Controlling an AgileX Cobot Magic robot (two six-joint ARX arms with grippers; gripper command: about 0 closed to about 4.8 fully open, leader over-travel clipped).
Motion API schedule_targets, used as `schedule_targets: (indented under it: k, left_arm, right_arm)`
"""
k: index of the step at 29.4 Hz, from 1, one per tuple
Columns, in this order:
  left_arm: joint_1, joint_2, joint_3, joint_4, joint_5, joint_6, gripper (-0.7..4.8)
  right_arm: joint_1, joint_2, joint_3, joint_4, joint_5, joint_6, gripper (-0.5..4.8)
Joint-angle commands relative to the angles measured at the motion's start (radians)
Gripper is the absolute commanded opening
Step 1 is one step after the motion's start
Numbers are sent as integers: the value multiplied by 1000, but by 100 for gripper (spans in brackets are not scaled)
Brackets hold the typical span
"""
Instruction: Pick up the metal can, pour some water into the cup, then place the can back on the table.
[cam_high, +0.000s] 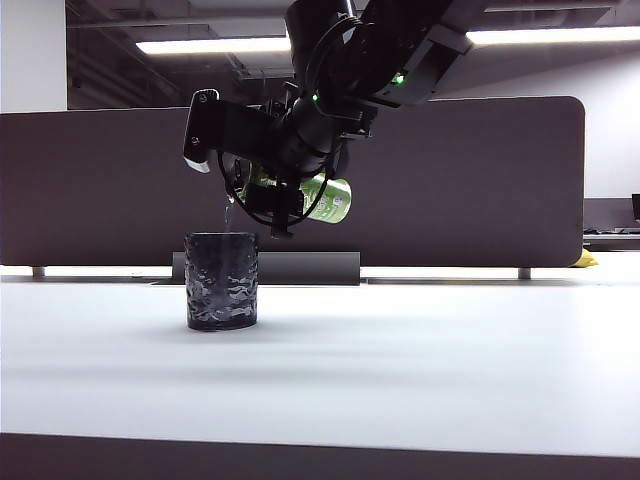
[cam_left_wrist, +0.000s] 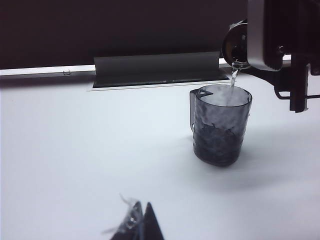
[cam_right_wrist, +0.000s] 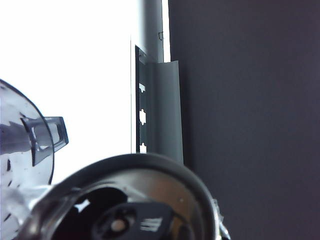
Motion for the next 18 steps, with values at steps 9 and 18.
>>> schedule_targets:
  k: [9, 18]
  left_arm:
    - [0, 1, 1, 13, 3, 0, -5]
    - [0, 1, 1, 13, 3, 0, -5]
  right_arm:
    - [11, -12, 10, 40, 30, 94, 264]
    - [11, -13, 10, 40, 31, 329, 263]
